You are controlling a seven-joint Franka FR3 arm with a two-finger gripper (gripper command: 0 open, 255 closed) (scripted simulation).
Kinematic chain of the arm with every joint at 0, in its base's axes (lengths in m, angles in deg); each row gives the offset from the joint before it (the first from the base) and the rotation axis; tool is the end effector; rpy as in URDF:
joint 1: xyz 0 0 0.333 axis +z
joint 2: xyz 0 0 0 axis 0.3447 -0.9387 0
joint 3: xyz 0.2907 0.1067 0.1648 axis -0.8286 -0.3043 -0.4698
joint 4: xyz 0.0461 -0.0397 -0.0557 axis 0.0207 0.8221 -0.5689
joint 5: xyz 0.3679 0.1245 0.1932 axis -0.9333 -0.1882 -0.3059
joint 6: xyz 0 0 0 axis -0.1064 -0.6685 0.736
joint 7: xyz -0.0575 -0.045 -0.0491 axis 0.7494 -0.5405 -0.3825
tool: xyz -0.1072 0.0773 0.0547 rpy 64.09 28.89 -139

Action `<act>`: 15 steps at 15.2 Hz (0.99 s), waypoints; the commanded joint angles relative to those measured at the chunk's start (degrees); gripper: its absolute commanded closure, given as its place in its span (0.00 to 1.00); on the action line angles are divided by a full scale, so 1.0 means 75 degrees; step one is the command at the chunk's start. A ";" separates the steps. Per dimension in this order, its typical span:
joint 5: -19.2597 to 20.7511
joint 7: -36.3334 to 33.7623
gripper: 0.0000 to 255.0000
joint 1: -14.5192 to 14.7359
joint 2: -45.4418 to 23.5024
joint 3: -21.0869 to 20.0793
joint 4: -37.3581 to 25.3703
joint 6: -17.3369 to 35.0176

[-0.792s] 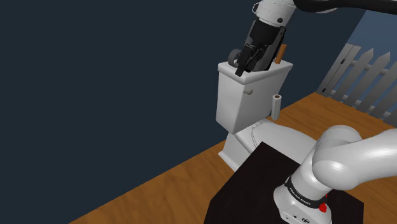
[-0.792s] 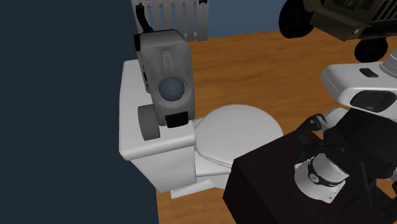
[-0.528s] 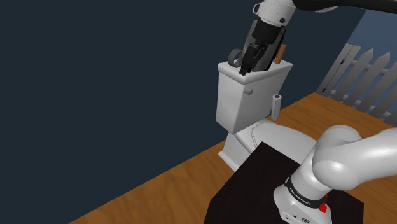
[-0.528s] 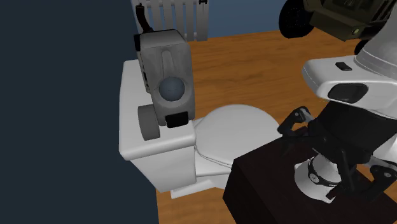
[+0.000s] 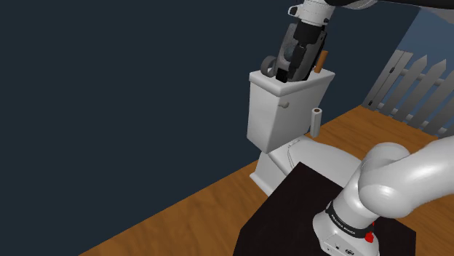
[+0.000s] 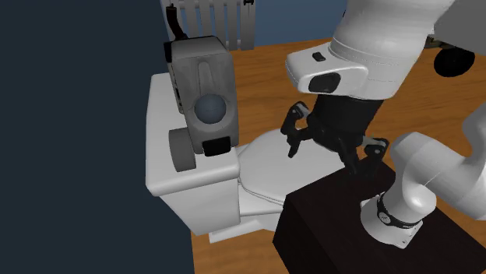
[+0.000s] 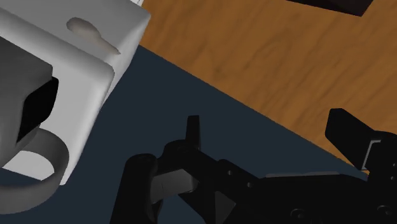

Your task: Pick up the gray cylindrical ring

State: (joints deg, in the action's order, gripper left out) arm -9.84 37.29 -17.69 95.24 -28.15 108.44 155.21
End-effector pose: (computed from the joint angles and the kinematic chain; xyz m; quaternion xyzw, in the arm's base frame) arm 0.3953 -0.0966 0.6272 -0.9772 -0.2063 -0.0497 0.0048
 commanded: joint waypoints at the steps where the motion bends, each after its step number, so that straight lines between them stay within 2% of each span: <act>1: 0.0167 0.0923 0.00 0.0080 -0.0460 0.0409 -0.0427 -0.0079; 8: 0.0282 0.3893 0.00 0.0357 -0.2426 0.1595 -0.2307 -0.0332; 12: -0.0001 0.5635 0.00 0.0351 -0.3841 0.2135 -0.3714 -0.0552; 15: -0.0373 0.6923 0.00 0.0159 -0.5038 0.2402 -0.4978 -0.0815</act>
State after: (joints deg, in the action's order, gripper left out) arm -11.63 85.68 -16.09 60.70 -10.73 74.27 149.60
